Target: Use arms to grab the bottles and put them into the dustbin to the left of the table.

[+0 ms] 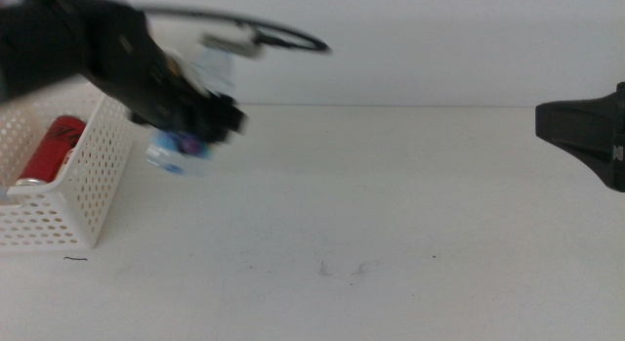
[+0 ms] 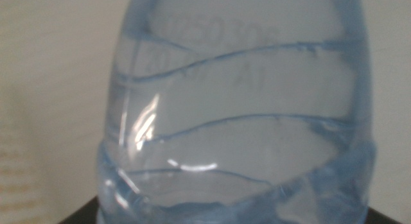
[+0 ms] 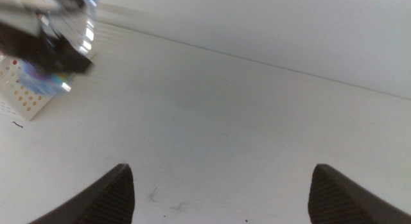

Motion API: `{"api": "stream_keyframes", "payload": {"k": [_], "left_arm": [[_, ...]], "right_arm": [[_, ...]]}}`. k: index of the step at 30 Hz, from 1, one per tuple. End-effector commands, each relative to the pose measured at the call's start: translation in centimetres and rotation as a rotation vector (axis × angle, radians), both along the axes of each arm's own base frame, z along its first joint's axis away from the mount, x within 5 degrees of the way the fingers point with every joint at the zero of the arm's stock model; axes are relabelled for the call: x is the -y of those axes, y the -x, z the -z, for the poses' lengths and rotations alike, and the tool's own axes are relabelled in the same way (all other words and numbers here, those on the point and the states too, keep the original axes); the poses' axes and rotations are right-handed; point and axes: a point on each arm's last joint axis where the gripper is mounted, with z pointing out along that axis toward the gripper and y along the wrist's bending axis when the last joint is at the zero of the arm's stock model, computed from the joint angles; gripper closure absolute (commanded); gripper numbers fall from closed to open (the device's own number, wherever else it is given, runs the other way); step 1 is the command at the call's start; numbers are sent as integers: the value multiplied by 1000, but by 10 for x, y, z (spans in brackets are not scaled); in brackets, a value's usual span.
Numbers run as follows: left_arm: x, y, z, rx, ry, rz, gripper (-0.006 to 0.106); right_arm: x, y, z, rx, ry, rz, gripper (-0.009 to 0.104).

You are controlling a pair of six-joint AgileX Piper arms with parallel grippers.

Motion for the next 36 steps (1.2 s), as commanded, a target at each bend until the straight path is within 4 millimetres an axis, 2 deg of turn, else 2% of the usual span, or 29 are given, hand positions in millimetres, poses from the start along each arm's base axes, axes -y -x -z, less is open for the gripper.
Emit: {"api": "stream_keyframes", "payload": {"k": [1, 4, 6, 8, 11, 14, 21, 24, 25, 27, 32, 36], "left_arm": [[-29, -9, -27, -38, -54, -12, 102], [-73, -24, -54, -21, -83, -95, 102], [-99, -33, -63, 10, -91, -150, 102], [-128, -40, -65, 22, -96, -220, 102], [-160, -50, -55, 27, -99, -276, 102], [-175, -61, -37, 3, -87, -282, 102], [-182, -85, 11, -86, -81, -296, 99], [-184, -89, 26, -121, -89, -308, 87], [-184, -90, 29, -128, -94, -310, 81], [-185, -91, 33, -139, -95, -309, 62], [-185, -91, 37, -159, -94, -311, 6], [-183, -85, 30, -186, -64, -352, 7]], "right_arm": [[1, 1, -4, 18, -4, -2, 16], [1, 1, -4, 18, -4, -2, 16], [1, 1, -4, 18, -4, -2, 16], [1, 1, -4, 18, -4, -2, 16], [1, 1, -4, 18, -4, -2, 16], [1, 1, -4, 18, -4, -2, 16], [1, 1, -4, 18, -4, -2, 16], [1, 1, -4, 17, -5, -2, 16], [1, 1, -4, 17, -5, -2, 16], [1, 1, -4, 17, -5, -2, 16], [1, 1, -4, 17, -5, -2, 16], [1, 1, -4, 17, -5, -2, 16]]}}
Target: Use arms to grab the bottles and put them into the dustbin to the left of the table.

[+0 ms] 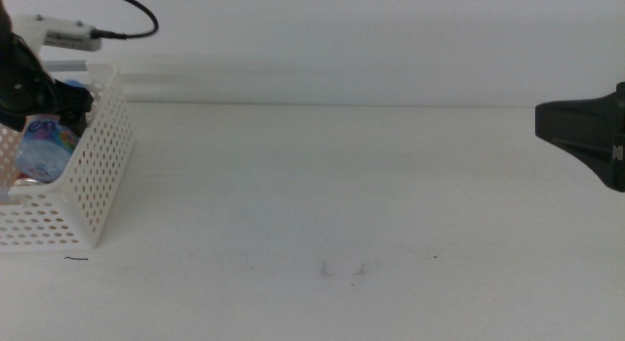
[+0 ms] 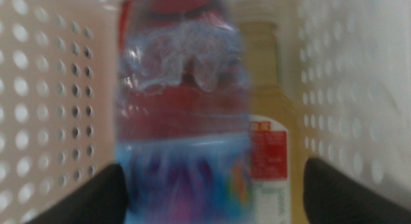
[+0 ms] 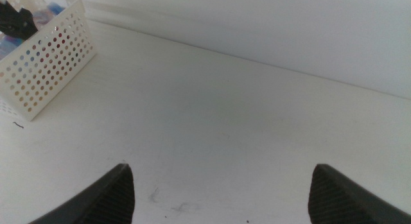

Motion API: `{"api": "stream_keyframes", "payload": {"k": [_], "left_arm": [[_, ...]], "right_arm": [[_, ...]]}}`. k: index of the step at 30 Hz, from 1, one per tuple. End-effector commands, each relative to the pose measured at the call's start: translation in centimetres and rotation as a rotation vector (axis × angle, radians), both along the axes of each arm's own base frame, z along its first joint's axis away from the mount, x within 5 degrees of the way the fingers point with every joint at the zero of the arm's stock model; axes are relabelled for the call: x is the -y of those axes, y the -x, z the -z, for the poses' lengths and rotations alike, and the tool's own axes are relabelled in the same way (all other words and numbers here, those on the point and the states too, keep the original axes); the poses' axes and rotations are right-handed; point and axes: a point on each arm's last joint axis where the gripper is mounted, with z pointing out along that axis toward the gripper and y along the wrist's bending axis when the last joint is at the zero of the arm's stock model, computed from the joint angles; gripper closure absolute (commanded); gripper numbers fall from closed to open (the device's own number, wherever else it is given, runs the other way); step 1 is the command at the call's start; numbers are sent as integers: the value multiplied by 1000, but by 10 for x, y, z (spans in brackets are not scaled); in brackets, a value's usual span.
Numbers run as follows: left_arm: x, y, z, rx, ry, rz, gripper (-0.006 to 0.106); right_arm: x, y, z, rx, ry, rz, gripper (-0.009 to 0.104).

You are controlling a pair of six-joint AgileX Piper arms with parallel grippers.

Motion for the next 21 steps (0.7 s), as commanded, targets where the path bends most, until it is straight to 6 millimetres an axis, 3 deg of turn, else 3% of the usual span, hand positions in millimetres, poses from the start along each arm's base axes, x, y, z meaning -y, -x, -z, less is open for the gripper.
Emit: {"api": "stream_keyframes", "payload": {"k": [1, 5, 9, 13, 18, 21], "left_arm": [[2, 6, -13, 3, 45, -54, 7], [14, 22, -27, 32, 77, -50, 7], [35, 51, -47, 133, 76, -20, 7], [61, 94, -72, 263, 87, 45, 7], [102, 159, -120, 517, 102, 222, 7], [113, 197, -142, 646, 134, 284, 7]], "right_arm": [[1, 1, -4, 18, -2, -4, 16], [1, 1, -4, 18, -2, -4, 16], [1, 1, -4, 18, -2, -4, 16], [1, 1, -4, 18, -2, -4, 16], [1, 1, -3, 17, -3, -5, 16], [1, 1, -3, 17, -3, -5, 16]]}}
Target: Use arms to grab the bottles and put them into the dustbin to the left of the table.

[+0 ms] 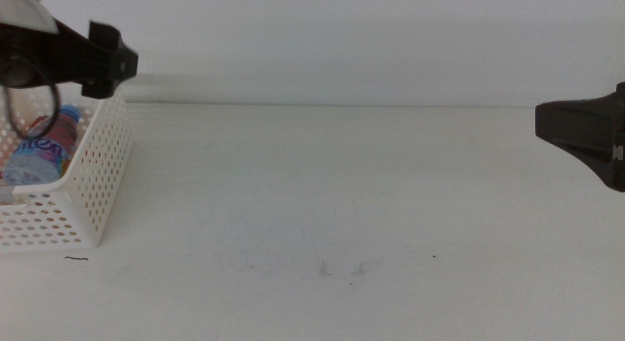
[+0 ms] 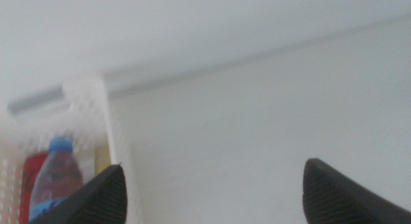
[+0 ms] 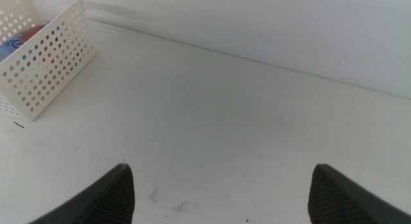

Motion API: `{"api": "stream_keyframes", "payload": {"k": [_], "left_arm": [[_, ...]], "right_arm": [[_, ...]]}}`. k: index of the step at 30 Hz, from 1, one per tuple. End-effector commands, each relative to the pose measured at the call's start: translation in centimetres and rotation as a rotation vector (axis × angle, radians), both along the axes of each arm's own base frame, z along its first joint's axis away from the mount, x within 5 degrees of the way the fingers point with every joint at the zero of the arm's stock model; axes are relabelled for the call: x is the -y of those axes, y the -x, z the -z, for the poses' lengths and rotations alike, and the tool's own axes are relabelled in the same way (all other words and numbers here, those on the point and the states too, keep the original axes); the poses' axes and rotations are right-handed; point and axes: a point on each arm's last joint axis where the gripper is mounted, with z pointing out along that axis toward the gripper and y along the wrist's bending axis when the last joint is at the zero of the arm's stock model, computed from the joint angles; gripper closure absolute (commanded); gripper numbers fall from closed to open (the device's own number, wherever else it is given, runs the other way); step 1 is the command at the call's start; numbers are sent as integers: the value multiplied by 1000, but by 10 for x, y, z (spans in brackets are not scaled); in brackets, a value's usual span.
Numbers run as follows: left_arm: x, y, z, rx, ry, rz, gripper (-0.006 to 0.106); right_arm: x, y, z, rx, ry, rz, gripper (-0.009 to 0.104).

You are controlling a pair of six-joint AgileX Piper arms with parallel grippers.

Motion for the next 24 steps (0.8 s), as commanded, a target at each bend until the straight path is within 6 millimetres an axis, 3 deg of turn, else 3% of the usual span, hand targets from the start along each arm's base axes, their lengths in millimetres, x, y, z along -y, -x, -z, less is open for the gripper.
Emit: {"api": "stream_keyframes", "payload": {"k": [1, 5, 10, 15, 24], "left_arm": [[6, 25, -13, 87, 39, 34, 7], [2, 52, -27, 136, 61, 39, 7], [-3, 68, -40, 217, 57, 36, 7], [-5, 76, -51, 315, 77, 35, 7], [-6, 78, -55, 346, 72, 34, 7]], "right_arm": [[1, 1, -3, 17, -3, -5, 16], [1, 1, -3, 17, -3, -5, 16], [1, 1, -3, 17, -3, -5, 16], [1, 1, -3, 17, -3, -5, 16], [1, 1, -3, 17, -3, -5, 16]]}}
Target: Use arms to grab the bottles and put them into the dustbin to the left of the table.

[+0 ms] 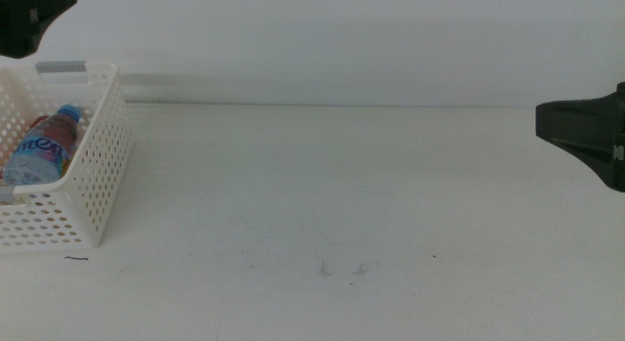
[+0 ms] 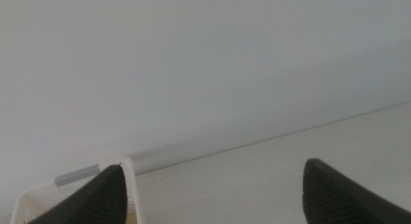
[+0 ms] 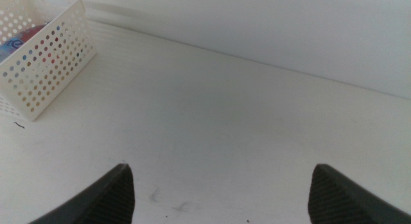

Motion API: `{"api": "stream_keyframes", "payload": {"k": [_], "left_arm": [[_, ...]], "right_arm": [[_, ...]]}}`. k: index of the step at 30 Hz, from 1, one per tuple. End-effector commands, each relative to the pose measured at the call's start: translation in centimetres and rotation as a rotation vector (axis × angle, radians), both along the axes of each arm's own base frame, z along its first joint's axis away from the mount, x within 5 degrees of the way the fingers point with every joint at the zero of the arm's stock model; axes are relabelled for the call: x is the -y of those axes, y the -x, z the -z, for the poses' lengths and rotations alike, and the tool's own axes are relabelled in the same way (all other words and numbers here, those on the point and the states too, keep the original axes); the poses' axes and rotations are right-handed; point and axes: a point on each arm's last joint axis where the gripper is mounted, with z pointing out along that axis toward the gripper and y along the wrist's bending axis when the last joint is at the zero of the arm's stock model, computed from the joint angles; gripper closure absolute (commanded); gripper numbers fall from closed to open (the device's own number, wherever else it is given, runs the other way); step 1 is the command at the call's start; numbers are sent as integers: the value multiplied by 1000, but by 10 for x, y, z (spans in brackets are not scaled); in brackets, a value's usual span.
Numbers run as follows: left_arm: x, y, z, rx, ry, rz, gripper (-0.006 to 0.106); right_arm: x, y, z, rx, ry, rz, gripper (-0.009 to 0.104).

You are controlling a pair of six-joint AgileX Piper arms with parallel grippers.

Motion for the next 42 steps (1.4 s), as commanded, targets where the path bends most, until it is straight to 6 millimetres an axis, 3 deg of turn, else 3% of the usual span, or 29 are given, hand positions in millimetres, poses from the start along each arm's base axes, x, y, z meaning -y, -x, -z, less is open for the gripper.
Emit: {"api": "stream_keyframes", "payload": {"k": [1, 4, 8, 17, 21, 23, 28, 42], "left_arm": [[0, 3, 2, 13, 15, 3, 7], [-3, 13, 18, 36, 9, -2, 7], [-8, 34, 64, 19, 3, -8, 7], [-30, 102, 188, -7, 48, -133, 7], [-32, 118, 221, 54, 85, -164, 7], [-33, 117, 234, 31, 82, -179, 7], [-34, 115, 244, 28, 82, -202, 7], [-35, 113, 251, 29, 72, -209, 7]], "right_arm": [[2, 3, -3, 21, -8, -6, 16], [0, 6, 11, 8, -85, -23, 16], [6, 10, 41, -24, -253, 14, 16], [65, 45, 116, 202, -324, 328, 16], [80, 70, 155, 279, -307, 448, 16], [84, 79, 174, 313, -301, 489, 16], [85, 83, 209, 271, -284, 526, 16], [85, 82, 204, 330, -294, 516, 16]]}}
